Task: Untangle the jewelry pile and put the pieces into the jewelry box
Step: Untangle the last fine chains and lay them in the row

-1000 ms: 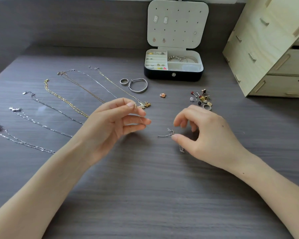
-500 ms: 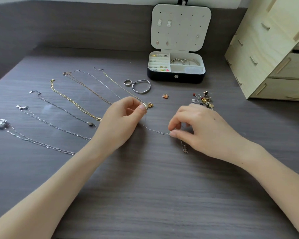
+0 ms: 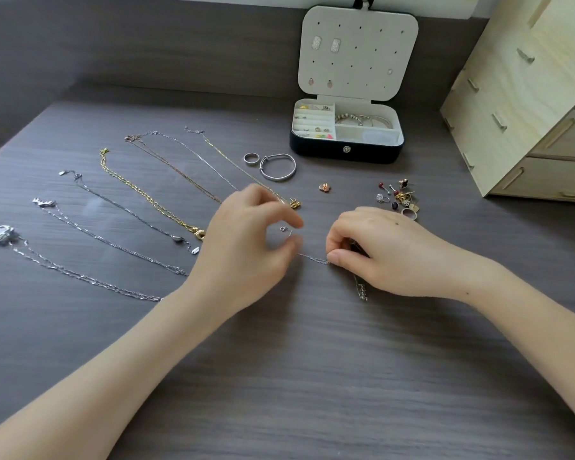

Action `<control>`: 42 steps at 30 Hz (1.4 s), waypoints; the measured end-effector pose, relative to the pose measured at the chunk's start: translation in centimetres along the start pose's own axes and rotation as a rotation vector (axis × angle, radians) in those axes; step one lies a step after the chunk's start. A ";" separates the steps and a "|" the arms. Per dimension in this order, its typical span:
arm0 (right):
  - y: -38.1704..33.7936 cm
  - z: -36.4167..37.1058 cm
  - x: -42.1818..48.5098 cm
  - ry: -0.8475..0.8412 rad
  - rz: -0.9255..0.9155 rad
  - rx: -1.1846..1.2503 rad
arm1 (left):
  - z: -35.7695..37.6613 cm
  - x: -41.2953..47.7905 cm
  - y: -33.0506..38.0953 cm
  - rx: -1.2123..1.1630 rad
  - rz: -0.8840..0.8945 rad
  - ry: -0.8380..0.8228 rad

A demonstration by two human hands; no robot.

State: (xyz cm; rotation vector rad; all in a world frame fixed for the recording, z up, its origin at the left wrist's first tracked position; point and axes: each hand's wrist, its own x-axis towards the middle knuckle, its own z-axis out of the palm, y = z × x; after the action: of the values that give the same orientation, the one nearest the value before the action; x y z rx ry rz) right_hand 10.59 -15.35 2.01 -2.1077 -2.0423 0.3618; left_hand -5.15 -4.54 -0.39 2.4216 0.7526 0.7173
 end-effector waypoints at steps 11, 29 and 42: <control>0.7 0.2 0.4 -0.014 0.072 0.279 | 1.1 0.5 0.6 -0.091 0.069 -0.256; 0.6 0.4 -0.2 0.106 0.049 0.504 | 0.8 1.5 -0.3 -0.138 0.066 -0.431; 0.1 0.3 -0.9 0.050 0.080 0.296 | 0.3 1.4 0.2 -0.158 0.021 -0.483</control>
State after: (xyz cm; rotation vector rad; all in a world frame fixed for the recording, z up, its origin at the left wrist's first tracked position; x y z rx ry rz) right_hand 10.56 -16.29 1.74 -1.9986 -1.7560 0.5783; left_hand -3.86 -3.89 -0.02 2.3219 0.4549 0.1715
